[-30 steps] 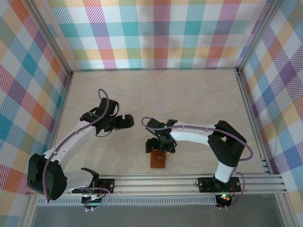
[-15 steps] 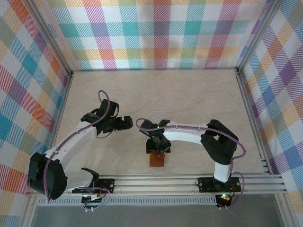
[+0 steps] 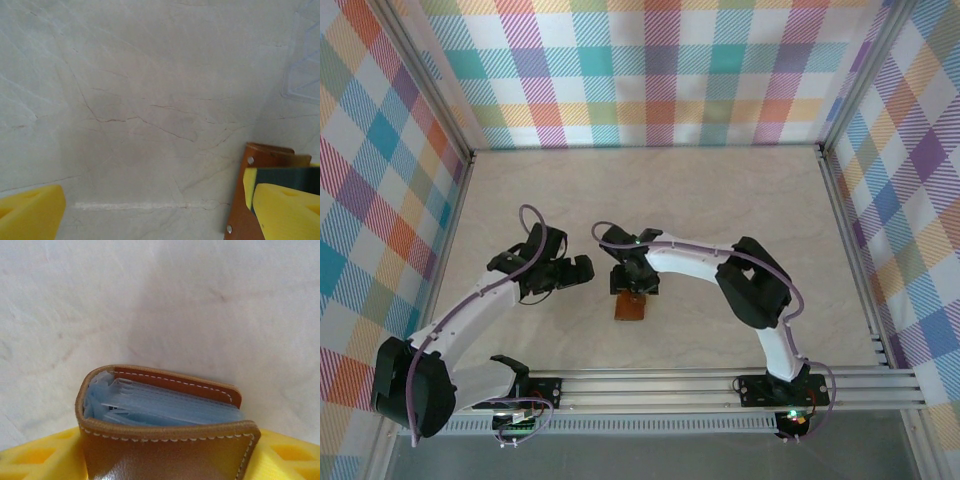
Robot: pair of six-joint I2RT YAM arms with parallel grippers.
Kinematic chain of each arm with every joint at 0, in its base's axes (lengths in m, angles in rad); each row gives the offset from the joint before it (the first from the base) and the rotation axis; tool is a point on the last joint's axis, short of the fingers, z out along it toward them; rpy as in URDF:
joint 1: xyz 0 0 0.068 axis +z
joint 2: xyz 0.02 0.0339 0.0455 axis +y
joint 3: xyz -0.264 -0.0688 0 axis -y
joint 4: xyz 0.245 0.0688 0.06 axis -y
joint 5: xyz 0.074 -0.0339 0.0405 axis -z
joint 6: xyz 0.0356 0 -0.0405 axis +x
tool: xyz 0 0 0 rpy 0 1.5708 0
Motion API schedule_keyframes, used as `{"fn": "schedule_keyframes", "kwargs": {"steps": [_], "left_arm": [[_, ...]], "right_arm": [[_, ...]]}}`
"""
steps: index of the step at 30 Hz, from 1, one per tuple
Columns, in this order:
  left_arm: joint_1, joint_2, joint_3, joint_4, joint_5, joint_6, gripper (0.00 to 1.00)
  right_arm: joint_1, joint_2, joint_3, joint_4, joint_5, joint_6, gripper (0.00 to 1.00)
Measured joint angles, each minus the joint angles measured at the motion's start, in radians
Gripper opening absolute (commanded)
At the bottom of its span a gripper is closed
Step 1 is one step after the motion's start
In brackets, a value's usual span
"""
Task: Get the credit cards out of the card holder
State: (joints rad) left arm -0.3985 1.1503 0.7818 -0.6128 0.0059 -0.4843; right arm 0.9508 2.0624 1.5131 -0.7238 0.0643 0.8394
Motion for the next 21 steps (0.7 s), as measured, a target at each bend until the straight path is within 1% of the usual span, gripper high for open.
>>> {"fn": "schedule_keyframes", "kwargs": {"steps": [6,8,12,13,15,17,19,21], "left_arm": [[-0.001,-0.026,-0.022,0.006,0.011,-0.016,0.86],[-0.002,-0.026,-0.023,0.007,0.024,-0.019,0.81],[-0.018,-0.018,-0.023,0.023,0.076,-0.028,0.74],[-0.023,-0.011,-0.023,0.031,0.092,-0.034,0.69],[-0.033,0.015,-0.024,0.061,0.133,-0.053,0.47],[-0.043,0.054,-0.024,0.097,0.171,-0.067,0.34],[-0.057,0.101,-0.022,0.126,0.202,-0.079,0.23],[-0.070,0.167,-0.006,0.150,0.241,-0.080,0.17]], "right_arm": [[-0.015,0.001,0.000,0.019,-0.008,-0.047,0.86],[-0.024,-0.026,-0.034,0.042,-0.032,-0.079,0.88],[-0.048,-0.159,-0.145,0.075,-0.085,-0.165,0.89],[-0.058,-0.198,-0.174,0.086,-0.100,-0.191,0.87],[-0.089,-0.291,-0.255,0.135,-0.146,-0.268,0.84],[-0.119,-0.363,-0.327,0.175,-0.181,-0.349,0.80],[-0.148,-0.415,-0.386,0.210,-0.213,-0.440,0.74],[-0.180,-0.446,-0.436,0.248,-0.245,-0.549,0.69]]}}
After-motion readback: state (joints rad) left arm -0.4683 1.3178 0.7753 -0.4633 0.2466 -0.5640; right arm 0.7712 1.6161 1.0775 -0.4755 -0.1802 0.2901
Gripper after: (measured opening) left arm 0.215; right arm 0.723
